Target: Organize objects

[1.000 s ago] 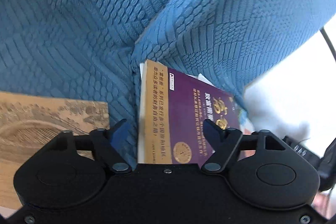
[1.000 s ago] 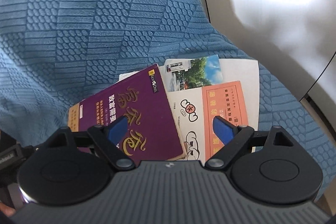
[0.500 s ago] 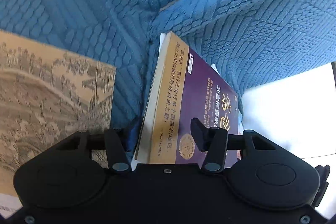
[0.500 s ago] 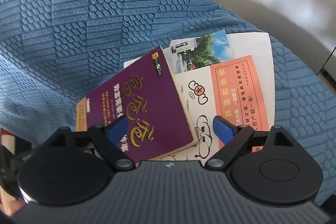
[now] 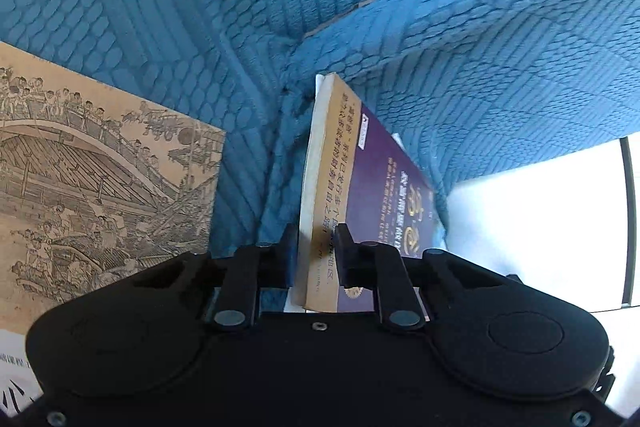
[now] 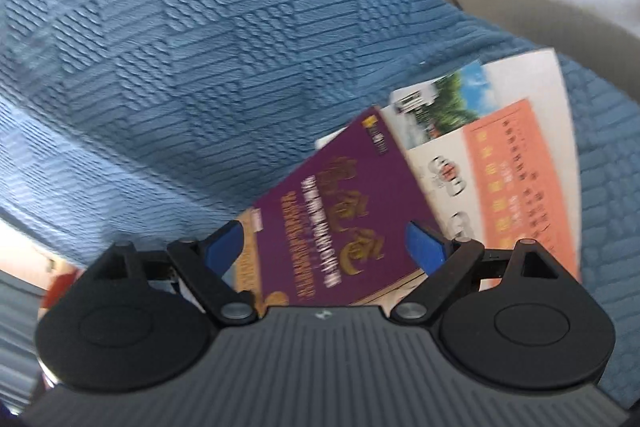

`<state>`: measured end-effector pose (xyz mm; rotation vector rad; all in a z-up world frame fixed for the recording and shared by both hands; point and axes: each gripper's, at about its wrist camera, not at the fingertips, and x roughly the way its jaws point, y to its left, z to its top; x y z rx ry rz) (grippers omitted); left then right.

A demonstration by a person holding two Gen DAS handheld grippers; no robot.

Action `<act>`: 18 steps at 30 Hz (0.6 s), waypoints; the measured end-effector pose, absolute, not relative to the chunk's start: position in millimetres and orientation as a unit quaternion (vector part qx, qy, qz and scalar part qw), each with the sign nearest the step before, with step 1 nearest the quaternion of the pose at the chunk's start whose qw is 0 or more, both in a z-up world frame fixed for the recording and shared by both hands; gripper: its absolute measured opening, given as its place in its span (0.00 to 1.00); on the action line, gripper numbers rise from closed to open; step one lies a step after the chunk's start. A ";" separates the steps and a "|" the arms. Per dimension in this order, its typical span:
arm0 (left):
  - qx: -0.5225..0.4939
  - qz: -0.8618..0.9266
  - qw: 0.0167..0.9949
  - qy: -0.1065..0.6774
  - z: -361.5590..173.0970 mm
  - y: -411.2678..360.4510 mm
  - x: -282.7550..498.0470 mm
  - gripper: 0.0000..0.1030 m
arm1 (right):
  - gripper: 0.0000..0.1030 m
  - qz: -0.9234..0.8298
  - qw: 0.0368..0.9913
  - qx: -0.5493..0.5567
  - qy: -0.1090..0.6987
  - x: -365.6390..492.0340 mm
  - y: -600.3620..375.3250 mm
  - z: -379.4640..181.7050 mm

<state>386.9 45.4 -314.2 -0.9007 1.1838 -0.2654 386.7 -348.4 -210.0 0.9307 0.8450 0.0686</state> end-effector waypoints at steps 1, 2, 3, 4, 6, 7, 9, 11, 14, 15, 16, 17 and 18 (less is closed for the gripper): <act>-0.407 -0.122 0.731 0.535 -311.3 45.5 386.2 0.15 | 0.87 0.040 0.798 0.455 0.393 384.4 -347.8 -213.0; -0.401 -0.123 0.736 0.531 -307.6 45.3 385.5 0.13 | 0.87 0.045 0.788 0.472 0.393 382.7 -346.7 -217.0; -0.401 -0.126 0.737 0.529 -304.8 45.8 384.2 0.13 | 0.87 0.049 0.780 0.485 0.394 380.1 -344.2 -219.2; -0.407 -0.132 0.735 0.526 -302.7 46.5 383.6 0.13 | 0.88 0.053 0.771 0.497 0.395 377.1 -340.8 -221.9; -0.425 -0.148 0.726 0.519 -298.9 47.6 383.9 0.12 | 0.88 0.065 0.755 0.515 0.401 373.5 -331.9 -227.6; -0.434 -0.152 0.722 0.516 -297.7 48.5 383.0 0.12 | 0.88 0.070 0.748 0.521 0.405 373.5 -326.7 -230.5; -0.444 -0.158 0.717 0.514 -296.9 48.9 382.6 0.11 | 0.88 0.075 0.740 0.526 0.413 375.8 -315.3 -236.0; -0.450 -0.162 0.712 0.514 -295.9 49.8 380.6 0.11 | 0.79 0.078 0.736 0.534 0.409 379.2 -305.0 -239.3; -0.460 -0.170 0.704 0.513 -294.7 48.8 374.6 0.10 | 0.75 0.066 0.731 0.549 0.399 383.7 -297.7 -245.5; -0.463 -0.172 0.703 0.511 -292.4 49.2 371.8 0.10 | 0.72 0.059 0.730 0.554 0.396 384.6 -297.2 -247.4; -0.464 -0.173 0.703 0.511 -291.3 49.1 370.7 0.10 | 0.70 0.051 0.729 0.559 0.391 386.2 -297.1 -249.4; -0.465 -0.174 0.702 0.510 -291.0 49.6 369.8 0.10 | 0.70 0.043 0.730 0.562 0.386 387.8 -297.1 -251.0; -0.468 -0.175 0.699 0.511 -291.0 49.0 369.0 0.10 | 0.69 0.037 0.730 0.563 0.384 387.8 -298.5 -253.4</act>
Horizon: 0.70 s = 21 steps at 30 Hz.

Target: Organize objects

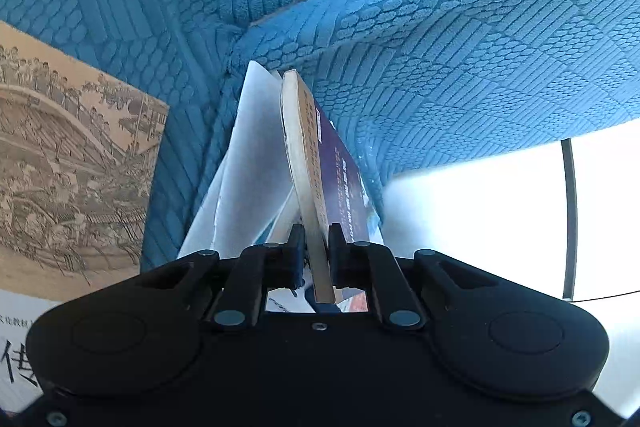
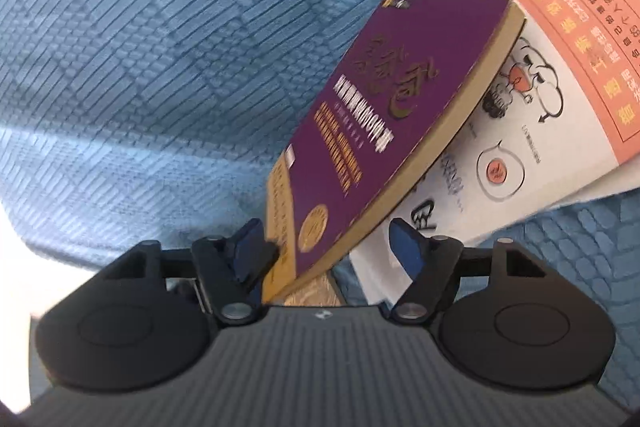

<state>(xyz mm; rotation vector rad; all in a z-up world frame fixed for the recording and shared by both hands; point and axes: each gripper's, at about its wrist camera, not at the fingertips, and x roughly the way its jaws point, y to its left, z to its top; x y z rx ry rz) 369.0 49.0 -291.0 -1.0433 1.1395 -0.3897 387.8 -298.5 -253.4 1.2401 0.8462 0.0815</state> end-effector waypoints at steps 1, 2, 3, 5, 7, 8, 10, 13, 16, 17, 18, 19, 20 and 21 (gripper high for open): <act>-0.471 -0.178 0.696 0.513 -291.2 48.3 368.7 0.10 | 0.67 0.032 0.729 0.568 0.381 388.6 -299.7 -255.5; -0.473 -0.180 0.693 0.513 -292.3 47.5 368.6 0.10 | 0.67 0.029 0.726 0.575 0.377 389.0 -301.1 -257.0; -0.476 -0.182 0.691 0.513 -292.0 46.9 368.1 0.10 | 0.66 0.027 0.722 0.583 0.372 390.3 -302.3 -259.1; -0.479 -0.188 0.687 0.513 -291.1 45.5 366.6 0.10 | 0.63 0.028 0.716 0.592 0.369 394.5 -300.6 -262.0; -0.482 -0.194 0.682 0.515 -290.8 43.6 364.4 0.10 | 0.58 0.030 0.714 0.593 0.371 398.1 -298.4 -263.8; -0.482 -0.197 0.680 0.516 -290.3 42.3 363.2 0.10 | 0.54 0.027 0.714 0.593 0.371 400.0 -297.3 -264.3; -0.477 -0.202 0.680 0.518 -288.7 39.8 360.6 0.10 | 0.50 0.018 0.713 0.598 0.366 400.9 -296.9 -265.9; -0.466 -0.209 0.684 0.521 -284.9 36.0 358.5 0.11 | 0.40 0.010 0.717 0.593 0.367 400.8 -300.1 -264.6; -0.467 -0.213 0.682 0.521 -285.4 35.0 359.6 0.13 | 0.31 0.016 0.735 0.572 0.364 398.9 -303.9 -256.6; -0.466 -0.213 0.681 0.523 -285.0 34.7 360.3 0.14 | 0.26 0.020 0.740 0.565 0.363 399.1 -305.8 -254.2; -0.466 -0.214 0.680 0.524 -284.7 34.4 360.9 0.15 | 0.24 0.023 0.744 0.562 0.362 398.7 -307.9 -252.2; -0.466 -0.216 0.679 0.525 -284.3 33.8 361.5 0.16 | 0.22 0.026 0.747 0.558 0.361 398.4 -310.0 -250.0; -0.465 -0.219 0.678 0.525 -283.8 32.6 362.2 0.17 | 0.21 0.030 0.750 0.554 0.360 397.8 -312.1 -247.5; -0.465 -0.226 0.677 0.525 -282.2 31.6 362.2 0.18 | 0.21 0.032 0.754 0.549 0.358 396.4 -314.4 -244.7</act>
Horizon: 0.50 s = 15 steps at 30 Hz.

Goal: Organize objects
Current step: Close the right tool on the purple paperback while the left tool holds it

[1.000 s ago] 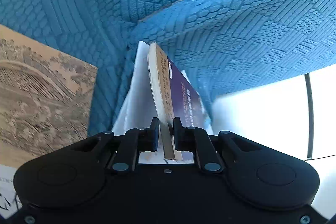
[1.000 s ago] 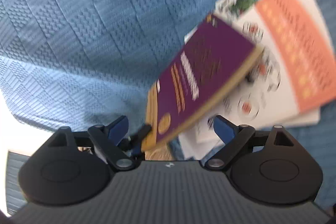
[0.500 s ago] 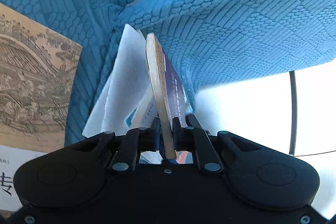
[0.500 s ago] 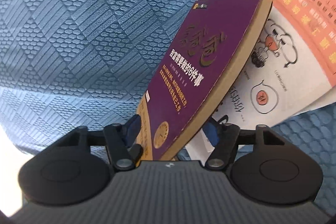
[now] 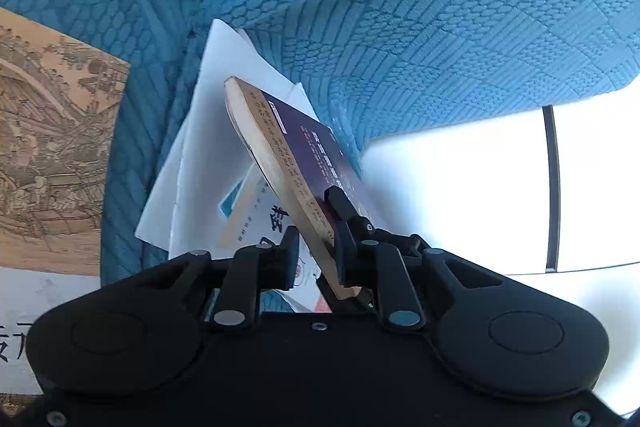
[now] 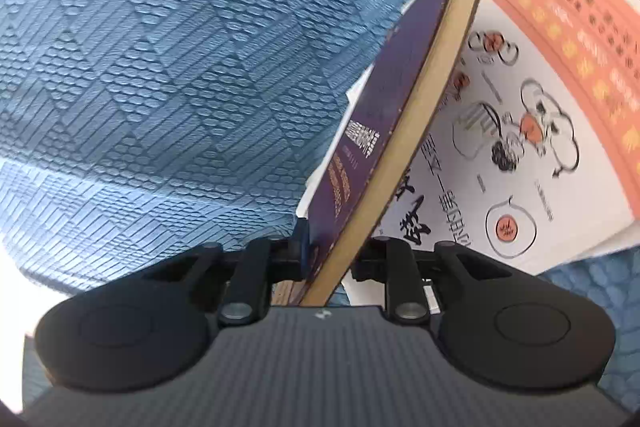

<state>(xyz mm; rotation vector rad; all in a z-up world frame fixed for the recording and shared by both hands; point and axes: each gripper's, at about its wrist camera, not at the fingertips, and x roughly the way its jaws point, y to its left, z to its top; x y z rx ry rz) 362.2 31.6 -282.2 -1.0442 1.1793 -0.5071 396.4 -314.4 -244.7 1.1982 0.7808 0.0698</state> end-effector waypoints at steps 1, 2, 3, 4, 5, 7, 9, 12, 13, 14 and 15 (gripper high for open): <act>-0.462 -0.229 0.676 0.526 -281.0 30.2 362.7 0.19 | 0.21 0.031 0.759 0.544 0.357 394.5 -316.6 -242.1; -0.458 -0.230 0.678 0.527 -279.1 29.3 362.6 0.21 | 0.21 0.032 0.760 0.541 0.357 392.8 -319.4 -240.0; -0.454 -0.229 0.682 0.526 -277.7 29.0 362.4 0.24 | 0.21 0.033 0.759 0.543 0.358 390.8 -321.8 -239.7; -0.452 -0.227 0.685 0.524 -277.0 29.7 362.3 0.28 | 0.20 0.033 0.757 0.545 0.359 388.8 -325.0 -239.6; -0.454 -0.226 0.686 0.522 -280.4 29.4 365.8 0.36 | 0.20 0.032 0.757 0.543 0.362 387.2 -327.9 -239.1; -0.465 -0.224 0.680 0.520 -283.1 34.1 367.4 0.43 | 0.20 0.031 0.761 0.536 0.365 384.4 -330.6 -236.6; -0.486 -0.225 0.666 0.520 -289.0 39.5 371.0 0.59 | 0.20 0.035 0.762 0.533 0.365 381.6 -333.7 -235.5; -0.509 -0.233 0.653 0.510 -297.9 47.0 377.4 0.62 | 0.20 0.047 0.765 0.526 0.367 376.5 -337.6 -235.4; -0.513 -0.230 0.652 0.508 -300.6 48.7 379.6 0.62 | 0.20 0.051 0.768 0.521 0.370 375.2 -338.1 -235.4; -0.517 -0.227 0.651 0.507 -304.3 50.3 380.7 0.64 | 0.20 0.054 0.771 0.515 0.372 373.7 -338.4 -235.1; -0.522 -0.222 0.648 0.509 -309.2 52.1 381.9 0.64 | 0.20 0.056 0.773 0.510 0.373 373.1 -338.4 -234.0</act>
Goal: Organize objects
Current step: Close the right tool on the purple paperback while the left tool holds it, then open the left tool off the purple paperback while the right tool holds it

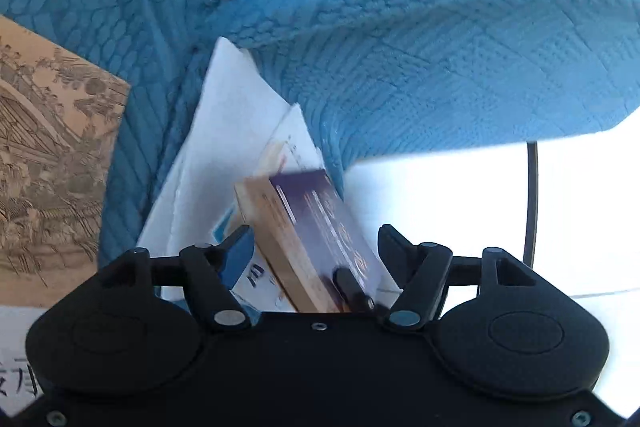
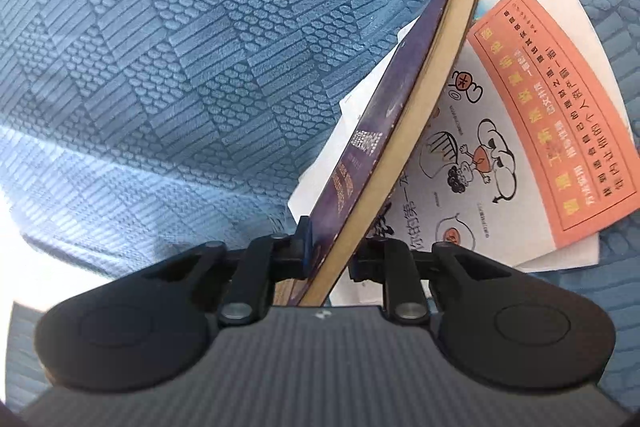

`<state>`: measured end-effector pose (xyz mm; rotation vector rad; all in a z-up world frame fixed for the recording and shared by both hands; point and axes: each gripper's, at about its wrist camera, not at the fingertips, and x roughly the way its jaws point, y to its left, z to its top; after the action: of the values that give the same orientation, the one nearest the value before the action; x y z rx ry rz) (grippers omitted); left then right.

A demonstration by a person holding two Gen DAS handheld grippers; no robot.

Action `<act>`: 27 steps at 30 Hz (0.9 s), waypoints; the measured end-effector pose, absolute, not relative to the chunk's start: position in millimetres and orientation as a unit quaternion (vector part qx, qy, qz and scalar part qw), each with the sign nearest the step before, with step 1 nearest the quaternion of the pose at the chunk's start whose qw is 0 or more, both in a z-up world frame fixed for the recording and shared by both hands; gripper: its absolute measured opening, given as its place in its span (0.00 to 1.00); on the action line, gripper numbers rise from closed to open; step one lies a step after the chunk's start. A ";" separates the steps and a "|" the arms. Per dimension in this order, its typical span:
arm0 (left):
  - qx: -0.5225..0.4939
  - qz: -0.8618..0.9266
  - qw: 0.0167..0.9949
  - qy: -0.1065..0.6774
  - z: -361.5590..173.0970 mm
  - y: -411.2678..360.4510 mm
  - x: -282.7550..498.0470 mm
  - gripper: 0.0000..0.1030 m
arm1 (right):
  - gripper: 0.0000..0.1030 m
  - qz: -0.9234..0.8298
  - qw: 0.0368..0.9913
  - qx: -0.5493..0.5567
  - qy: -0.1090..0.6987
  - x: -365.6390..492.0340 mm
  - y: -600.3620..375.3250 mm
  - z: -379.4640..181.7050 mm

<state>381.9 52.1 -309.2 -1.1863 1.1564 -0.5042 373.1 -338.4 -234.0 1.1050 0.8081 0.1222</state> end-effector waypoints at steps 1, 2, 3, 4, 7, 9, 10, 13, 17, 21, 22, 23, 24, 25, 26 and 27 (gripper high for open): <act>-0.526 -0.216 0.643 0.512 -313.9 53.1 381.8 0.64 | 0.20 0.060 0.775 0.505 0.374 371.9 -338.6 -232.9; -0.529 -0.211 0.639 0.517 -318.4 53.7 381.5 0.64 | 0.20 0.063 0.776 0.502 0.376 370.2 -339.2 -232.0; -0.530 -0.208 0.636 0.521 -322.3 53.7 381.5 0.64 | 0.20 0.067 0.776 0.500 0.378 368.3 -339.8 -231.5; -0.529 -0.204 0.634 0.526 -325.1 53.2 380.7 0.64 | 0.20 0.071 0.773 0.502 0.380 365.9 -340.8 -231.4; -0.528 -0.203 0.628 0.535 -330.8 49.0 380.4 0.64 | 0.20 0.088 0.768 0.504 0.385 357.3 -342.2 -230.2; -0.531 -0.208 0.623 0.536 -332.8 47.2 379.7 0.64 | 0.20 0.100 0.768 0.500 0.387 351.6 -342.0 -228.4; -0.533 -0.208 0.620 0.537 -333.8 46.7 379.6 0.64 | 0.20 0.107 0.768 0.498 0.389 349.1 -341.7 -227.9; -0.538 -0.204 0.616 0.537 -335.0 46.9 379.0 0.64 | 0.20 0.133 0.767 0.485 0.398 344.8 -339.0 -227.3; -0.527 -0.205 0.617 0.547 -337.8 44.0 382.4 0.64 | 0.20 0.159 0.768 0.465 0.411 340.5 -334.3 -228.8; -0.488 -0.227 0.620 0.570 -340.4 33.1 387.3 0.61 | 0.20 0.183 0.766 0.448 0.422 340.5 -333.9 -227.9; -0.485 -0.236 0.615 0.575 -341.9 30.7 387.0 0.60 | 0.20 0.190 0.765 0.447 0.424 340.5 -334.4 -227.9; -0.478 -0.245 0.613 0.579 -342.4 27.5 386.8 0.55 | 0.20 0.197 0.761 0.448 0.426 340.8 -334.9 -228.6; -0.468 -0.251 0.616 0.582 -341.7 24.9 385.9 0.52 | 0.20 0.203 0.758 0.450 0.427 341.5 -334.8 -229.3; -0.459 -0.255 0.619 0.583 -341.2 22.7 385.0 0.50 | 0.20 0.208 0.756 0.449 0.429 342.8 -334.2 -229.3; -0.452 -0.257 0.620 0.587 -341.2 21.0 383.8 0.47 | 0.20 0.212 0.756 0.446 0.429 343.1 -333.8 -229.0; -0.446 -0.257 0.623 0.589 -341.1 19.9 382.7 0.43 | 0.20 0.213 0.756 0.445 0.430 343.3 -333.7 -228.6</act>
<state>382.7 19.9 -341.1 -1.0246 1.3532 -0.5909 343.3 -333.7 -228.6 0.9692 0.9372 0.4644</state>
